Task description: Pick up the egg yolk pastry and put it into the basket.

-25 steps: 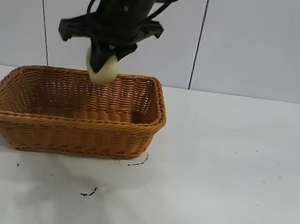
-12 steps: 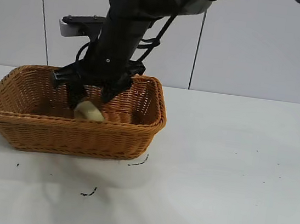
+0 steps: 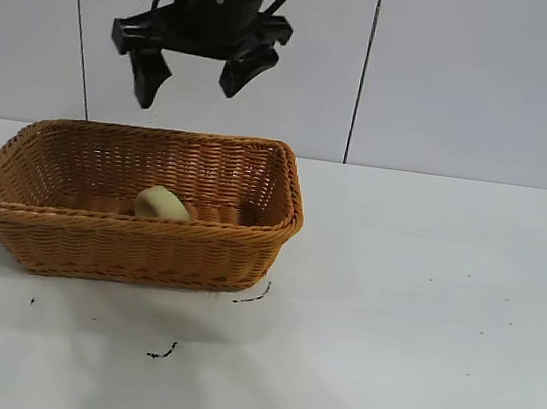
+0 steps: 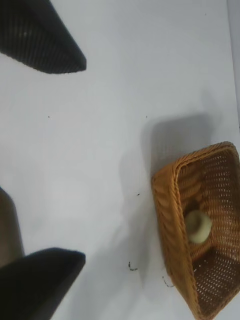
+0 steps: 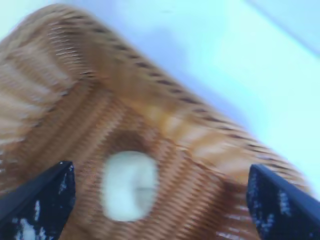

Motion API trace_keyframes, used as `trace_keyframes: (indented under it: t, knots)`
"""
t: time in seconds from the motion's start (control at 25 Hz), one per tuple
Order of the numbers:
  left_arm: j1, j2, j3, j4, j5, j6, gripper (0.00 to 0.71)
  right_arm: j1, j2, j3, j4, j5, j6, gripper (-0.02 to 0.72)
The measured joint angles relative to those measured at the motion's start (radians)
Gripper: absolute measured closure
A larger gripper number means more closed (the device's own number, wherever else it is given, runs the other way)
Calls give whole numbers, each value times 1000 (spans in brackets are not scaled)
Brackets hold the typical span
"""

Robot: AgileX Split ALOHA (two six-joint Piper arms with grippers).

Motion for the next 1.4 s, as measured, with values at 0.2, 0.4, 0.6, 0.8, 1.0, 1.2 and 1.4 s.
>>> trace_keyframes:
  t: [0.2,0.4,0.6,0.8,1.0,1.2,1.4]
  knots:
    - [0,0,0,0,0,0,15,-197,0,-6,-16,95,0,57]
    - [0,0,0,0,0,0,15,-379,0,-7,-20,140,0,57]
    - [0,0,0,0,0,0,15,-510,0,-7,-20,141,0,57]
    - [0,0,0,0,0,0,15,-590,-11,2,-9,142,0,57]
    - [0,0,0,0,0,0,15,-612,-124,142,8,140,0,57]
    - [0,0,0,0,0,0,15,-612,-354,425,10,140,-9,57]
    - [0,0,0,0,0,0,15,-612,-640,741,21,140,-11,57]
